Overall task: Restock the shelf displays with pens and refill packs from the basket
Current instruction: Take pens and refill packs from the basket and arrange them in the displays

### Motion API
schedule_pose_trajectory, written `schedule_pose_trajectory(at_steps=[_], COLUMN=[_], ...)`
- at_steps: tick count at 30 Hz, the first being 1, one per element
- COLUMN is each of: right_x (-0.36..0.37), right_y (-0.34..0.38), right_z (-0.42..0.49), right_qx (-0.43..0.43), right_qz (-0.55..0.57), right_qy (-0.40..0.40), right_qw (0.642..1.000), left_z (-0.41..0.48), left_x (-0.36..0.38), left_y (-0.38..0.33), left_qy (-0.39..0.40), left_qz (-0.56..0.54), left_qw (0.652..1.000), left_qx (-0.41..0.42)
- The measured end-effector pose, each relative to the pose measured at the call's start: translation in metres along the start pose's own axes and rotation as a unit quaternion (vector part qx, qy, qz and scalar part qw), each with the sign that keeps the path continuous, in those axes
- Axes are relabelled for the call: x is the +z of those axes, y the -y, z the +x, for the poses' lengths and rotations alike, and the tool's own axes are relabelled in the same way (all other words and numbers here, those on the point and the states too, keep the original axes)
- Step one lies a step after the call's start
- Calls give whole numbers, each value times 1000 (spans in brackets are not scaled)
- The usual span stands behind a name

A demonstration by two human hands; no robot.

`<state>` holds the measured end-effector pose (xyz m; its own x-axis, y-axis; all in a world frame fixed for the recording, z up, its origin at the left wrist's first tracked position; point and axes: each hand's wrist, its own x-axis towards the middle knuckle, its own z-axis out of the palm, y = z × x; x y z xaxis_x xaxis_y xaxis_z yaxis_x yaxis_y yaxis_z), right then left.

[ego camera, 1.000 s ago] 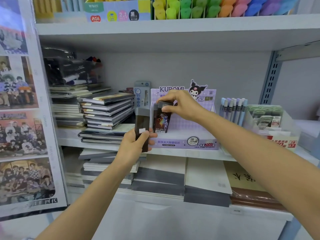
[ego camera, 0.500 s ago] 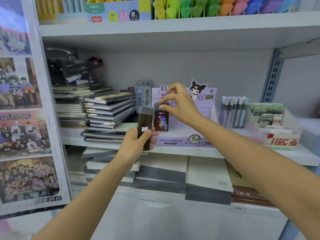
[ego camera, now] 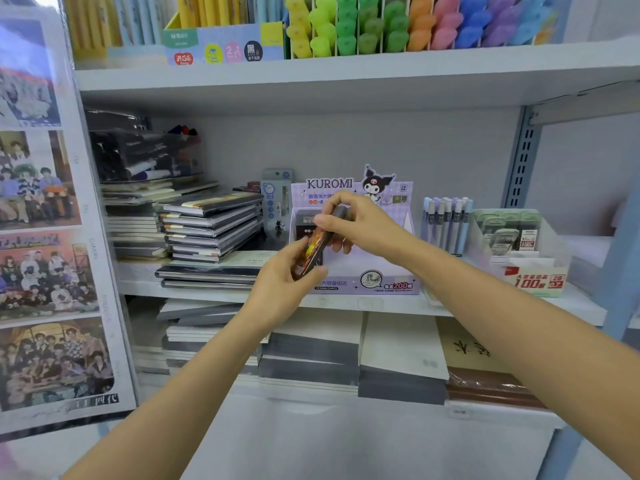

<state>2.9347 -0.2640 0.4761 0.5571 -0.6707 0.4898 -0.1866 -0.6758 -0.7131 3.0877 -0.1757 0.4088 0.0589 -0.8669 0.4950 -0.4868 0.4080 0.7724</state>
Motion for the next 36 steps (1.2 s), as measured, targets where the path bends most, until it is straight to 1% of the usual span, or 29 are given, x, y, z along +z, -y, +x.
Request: schedule_pose_trajectory(at_steps=[3,5,8,10,14,18,22,25,28,31,34,36], right_x=[-12,-18,-18,-11,6,-1,1,15,21,26,27,26], right_y=[-4,-6,-9,-10,-18,-21,-18,-17,-24,-33,-34,-31], right_z=[2,6,11,14,17,20,27,31,31,28,28,27], right_qx=[-25,-40,-70,-87,-85,-74,-67,-96,-112,-124,-127,-115], right_qz=[-45,-71,-109,-117,-178,-203,-226,-240,-236,-258,-272,-280], right_qy=[-31,-70,-96,-94,-51,3,21,5,-38,-72,-85,-77], right_qw=[998,994,987,985,979,976,972,966,964,955,950,950], left_z=[-4,-11,-22,-26,-29,-29,-27,-28,-28,-27,-26,-27], left_x=[-4,-4,1,4,5,5,6,7,7,8,8,8], left_y=[10,18,31,37,38,38,37,38,38,41,44,44], left_qy=[-48,-68,-24,-5,-11,-13,-13,-14,-15,-10,-5,4], left_qz=[114,215,359,400,417,430,439,441,442,443,446,448], left_qw=[992,972,925,907,898,891,885,883,883,883,882,882], left_qx=[34,64,117,127,143,148,157,161,158,158,154,150])
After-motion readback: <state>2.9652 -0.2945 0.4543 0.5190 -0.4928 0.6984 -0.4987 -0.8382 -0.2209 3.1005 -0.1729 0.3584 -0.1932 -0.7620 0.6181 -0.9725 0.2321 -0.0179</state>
